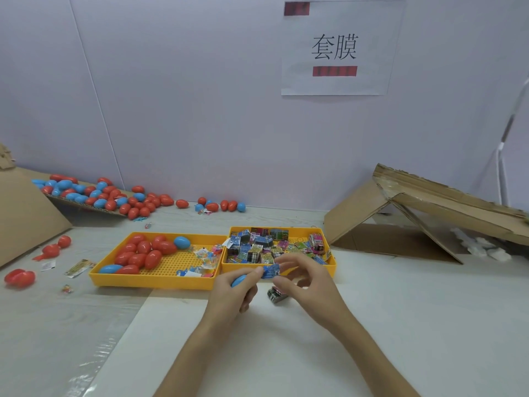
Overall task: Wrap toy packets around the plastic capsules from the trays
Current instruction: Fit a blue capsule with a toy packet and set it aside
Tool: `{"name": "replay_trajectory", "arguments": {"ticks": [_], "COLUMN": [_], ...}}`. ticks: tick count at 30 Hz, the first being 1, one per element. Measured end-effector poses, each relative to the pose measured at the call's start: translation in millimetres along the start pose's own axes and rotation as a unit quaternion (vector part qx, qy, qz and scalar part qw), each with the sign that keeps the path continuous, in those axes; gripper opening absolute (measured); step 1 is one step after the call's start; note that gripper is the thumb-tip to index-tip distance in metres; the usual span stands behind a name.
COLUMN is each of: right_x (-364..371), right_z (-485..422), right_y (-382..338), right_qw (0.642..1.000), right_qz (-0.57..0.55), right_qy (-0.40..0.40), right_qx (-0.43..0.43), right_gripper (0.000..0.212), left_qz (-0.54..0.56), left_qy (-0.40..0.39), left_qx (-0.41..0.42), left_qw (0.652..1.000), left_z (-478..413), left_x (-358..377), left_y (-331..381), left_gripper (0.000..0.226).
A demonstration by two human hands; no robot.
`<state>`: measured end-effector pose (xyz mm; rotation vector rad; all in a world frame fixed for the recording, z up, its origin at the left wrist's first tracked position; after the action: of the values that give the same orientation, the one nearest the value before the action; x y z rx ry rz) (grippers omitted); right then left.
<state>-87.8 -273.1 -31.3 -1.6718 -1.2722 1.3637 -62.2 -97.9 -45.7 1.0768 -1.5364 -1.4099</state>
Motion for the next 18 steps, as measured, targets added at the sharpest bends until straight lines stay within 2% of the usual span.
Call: {"name": "replay_trajectory", "arguments": {"ticks": [5,9,14,18], "right_x": [-1.8,-2.0,-1.9,-4.7], "right_z": [1.2,1.3,0.7,-0.6], "right_y": [-3.8,-3.8,1.2,2.3], "right_qw": [0.993,0.989,0.986,0.984], "right_qz": [-0.109,-0.144,-0.155,-0.172], "right_qy": [-0.032,-0.030,-0.052,-0.029], "right_qx": [0.009,0.022,0.036,0.032], "right_gripper": [0.005,0.018,0.017,0.018], "left_qz": [-0.012,-0.020,-0.010,0.018], "left_qy": [-0.012,-0.027,-0.046,-0.039], "left_qx": [0.004,0.016,0.019,0.017], "left_qw": [1.000,0.999,0.999,0.999], "left_z": [2.0,3.4,3.5,2.0], "left_x": [2.0,4.9,4.7,4.7], "left_y": [1.2,2.6,1.7,1.7], "left_gripper": [0.036,0.032,0.035,0.043]}}
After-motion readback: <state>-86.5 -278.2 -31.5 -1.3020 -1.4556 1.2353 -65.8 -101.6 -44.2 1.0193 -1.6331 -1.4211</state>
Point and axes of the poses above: each hand's wrist, its own z-axis away from the middle knuckle, its own x-axis out of the palm, y = z × x, the point moved 2 cm from there along -z, towards the middle knuckle, and after that the axes turned 7 degrees about -y, right-handed, at the moved point
